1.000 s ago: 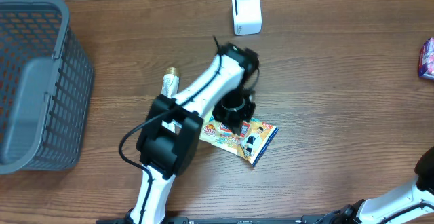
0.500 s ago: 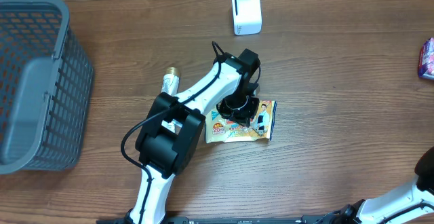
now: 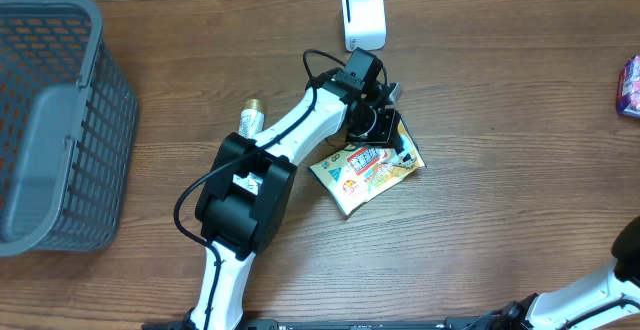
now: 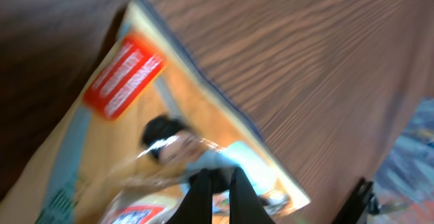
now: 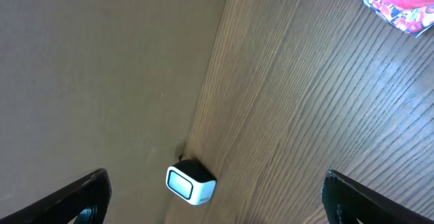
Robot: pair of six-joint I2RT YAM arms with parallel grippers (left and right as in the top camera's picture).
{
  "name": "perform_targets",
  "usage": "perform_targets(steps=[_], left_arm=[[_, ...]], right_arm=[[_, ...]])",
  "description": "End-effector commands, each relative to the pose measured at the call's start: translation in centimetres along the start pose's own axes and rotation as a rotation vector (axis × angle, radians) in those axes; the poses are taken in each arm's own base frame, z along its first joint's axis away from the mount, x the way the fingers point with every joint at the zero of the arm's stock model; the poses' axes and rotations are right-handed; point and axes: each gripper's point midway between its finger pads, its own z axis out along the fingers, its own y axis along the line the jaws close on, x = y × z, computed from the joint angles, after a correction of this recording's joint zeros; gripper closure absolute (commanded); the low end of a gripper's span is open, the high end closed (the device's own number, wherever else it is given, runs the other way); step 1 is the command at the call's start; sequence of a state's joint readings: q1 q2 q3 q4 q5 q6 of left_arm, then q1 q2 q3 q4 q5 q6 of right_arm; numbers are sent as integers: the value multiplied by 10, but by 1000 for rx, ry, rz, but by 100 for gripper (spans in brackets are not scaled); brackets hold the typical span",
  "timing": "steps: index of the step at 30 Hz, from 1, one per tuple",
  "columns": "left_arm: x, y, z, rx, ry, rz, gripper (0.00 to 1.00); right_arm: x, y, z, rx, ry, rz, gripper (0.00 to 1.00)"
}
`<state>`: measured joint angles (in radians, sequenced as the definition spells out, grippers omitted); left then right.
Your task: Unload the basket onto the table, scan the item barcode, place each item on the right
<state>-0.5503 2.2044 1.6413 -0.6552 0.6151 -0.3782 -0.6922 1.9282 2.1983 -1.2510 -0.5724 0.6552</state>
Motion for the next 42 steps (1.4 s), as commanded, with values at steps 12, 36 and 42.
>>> perform_targets(steps=[12, 36, 42], left_arm=[[-23, -43, -70, -66, -5, 138, 96], [73, 58, -53, -334, 297, -165, 96], [43, 34, -28, -232, 173, -157, 96]], right_arm=[[0, 1, -1, -5, 2, -3, 0], [0, 1, -1, -5, 1, -2, 0], [0, 1, -1, -5, 2, -3, 0]])
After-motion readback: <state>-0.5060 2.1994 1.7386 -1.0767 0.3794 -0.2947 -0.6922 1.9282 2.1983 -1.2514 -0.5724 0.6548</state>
